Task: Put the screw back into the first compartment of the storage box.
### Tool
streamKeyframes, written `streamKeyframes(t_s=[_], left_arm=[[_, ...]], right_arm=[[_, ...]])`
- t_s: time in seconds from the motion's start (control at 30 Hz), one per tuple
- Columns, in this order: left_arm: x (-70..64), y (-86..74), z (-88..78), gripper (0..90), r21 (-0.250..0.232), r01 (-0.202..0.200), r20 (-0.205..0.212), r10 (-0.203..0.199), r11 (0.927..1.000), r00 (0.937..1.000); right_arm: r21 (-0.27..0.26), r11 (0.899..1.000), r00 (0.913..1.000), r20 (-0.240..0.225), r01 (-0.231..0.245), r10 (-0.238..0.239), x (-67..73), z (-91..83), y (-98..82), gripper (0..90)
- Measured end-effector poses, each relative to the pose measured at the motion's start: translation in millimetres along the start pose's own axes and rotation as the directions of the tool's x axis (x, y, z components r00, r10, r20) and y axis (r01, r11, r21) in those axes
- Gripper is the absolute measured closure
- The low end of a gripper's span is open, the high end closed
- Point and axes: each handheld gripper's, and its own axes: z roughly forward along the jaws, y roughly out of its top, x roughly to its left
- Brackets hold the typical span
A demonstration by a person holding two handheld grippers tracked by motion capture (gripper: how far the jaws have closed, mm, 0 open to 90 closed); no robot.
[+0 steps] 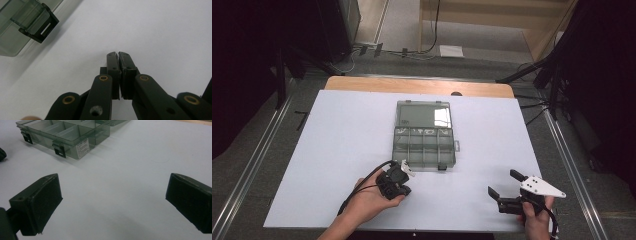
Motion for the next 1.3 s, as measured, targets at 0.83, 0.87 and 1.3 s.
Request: streamKeyframes(t_s=[0.83, 0.87, 1.3], left_arm=[[26.1, 14.6, -24.3, 88.1, -0.079, 0.025, 0.022, -0.023, 0.9966, 0.9995], [27.2, 15.3, -25.6, 88.2, -0.082, 0.027, 0.024, -0.025, 0.9963, 0.9994], [42.0, 23.2, -35.0, 88.2, -0.101, 0.036, 0.046, -0.032, 0.9942, 0.9984]], right_arm=[[-0.005, 1.0, 1.0, -0.007, 0.006, -0.006, 1.0, 0.6, -0.1, 0.8], [-0.004, 1.0, 1.0, -0.007, 0.006, -0.006, 1.0, 0.6, -0.1, 0.9], [-0.006, 1.0, 0.9999, -0.009, 0.004, -0.004, 0.9, 0.5, 0.0, 0.9]])
